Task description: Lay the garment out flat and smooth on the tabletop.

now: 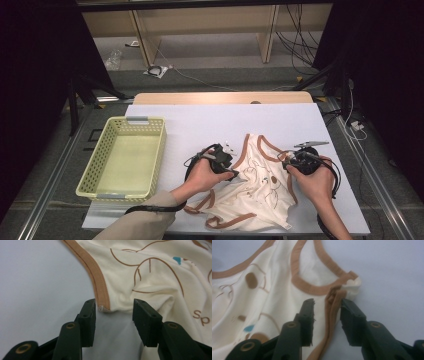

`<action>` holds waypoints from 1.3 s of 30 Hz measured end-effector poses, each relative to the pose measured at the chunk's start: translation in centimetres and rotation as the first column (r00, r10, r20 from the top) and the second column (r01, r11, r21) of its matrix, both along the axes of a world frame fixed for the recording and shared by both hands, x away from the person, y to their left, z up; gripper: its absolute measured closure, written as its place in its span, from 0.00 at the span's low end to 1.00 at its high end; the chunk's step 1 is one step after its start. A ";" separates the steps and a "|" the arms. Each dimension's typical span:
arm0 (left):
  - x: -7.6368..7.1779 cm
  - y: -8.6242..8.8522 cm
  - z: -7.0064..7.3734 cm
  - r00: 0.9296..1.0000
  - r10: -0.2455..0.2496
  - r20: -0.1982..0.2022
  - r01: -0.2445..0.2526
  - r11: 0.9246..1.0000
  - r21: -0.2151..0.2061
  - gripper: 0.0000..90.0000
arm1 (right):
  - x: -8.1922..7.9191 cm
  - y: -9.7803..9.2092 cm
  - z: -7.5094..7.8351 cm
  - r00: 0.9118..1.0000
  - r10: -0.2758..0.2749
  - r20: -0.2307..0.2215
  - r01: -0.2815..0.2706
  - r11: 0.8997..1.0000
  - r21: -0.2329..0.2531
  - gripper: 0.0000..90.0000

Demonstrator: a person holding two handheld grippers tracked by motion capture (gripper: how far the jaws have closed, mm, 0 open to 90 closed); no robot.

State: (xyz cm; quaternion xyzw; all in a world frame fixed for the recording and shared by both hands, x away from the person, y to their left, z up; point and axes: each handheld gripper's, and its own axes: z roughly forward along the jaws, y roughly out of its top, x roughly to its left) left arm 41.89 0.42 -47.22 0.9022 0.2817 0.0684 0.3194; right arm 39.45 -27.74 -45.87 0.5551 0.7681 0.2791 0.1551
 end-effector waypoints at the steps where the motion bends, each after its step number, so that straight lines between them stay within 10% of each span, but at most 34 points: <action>1: 0.1 -0.3 -0.1 1.000 -0.004 -0.007 0.004 1.000 0.000 0.61 | 0.4 0.1 -0.1 1.000 -0.007 -0.002 0.007 1.000 -0.010 0.77; 8: -0.2 -1.1 -0.4 0.998 -0.053 0.024 0.051 0.997 0.058 0.73 | 1.3 0.0 -0.4 0.999 -0.034 -0.013 0.033 0.999 -0.043 0.98; 16: -0.7 -1.4 -0.3 0.999 -0.035 0.006 0.035 0.997 0.064 0.96 | 1.1 -2.0 0.2 0.994 -0.109 0.012 0.109 0.994 -0.012 0.98; 28: -0.4 0.3 0.1 1.000 0.013 0.006 -0.013 0.998 0.055 0.98 | 1.6 -4.2 -0.2 0.973 -0.229 0.032 0.229 0.973 -0.010 0.93; 39: -0.1 1.9 0.7 0.999 0.048 0.025 -0.049 0.998 0.037 0.98 | -0.2 -2.8 0.8 0.989 -0.140 0.045 0.141 0.989 -0.031 0.79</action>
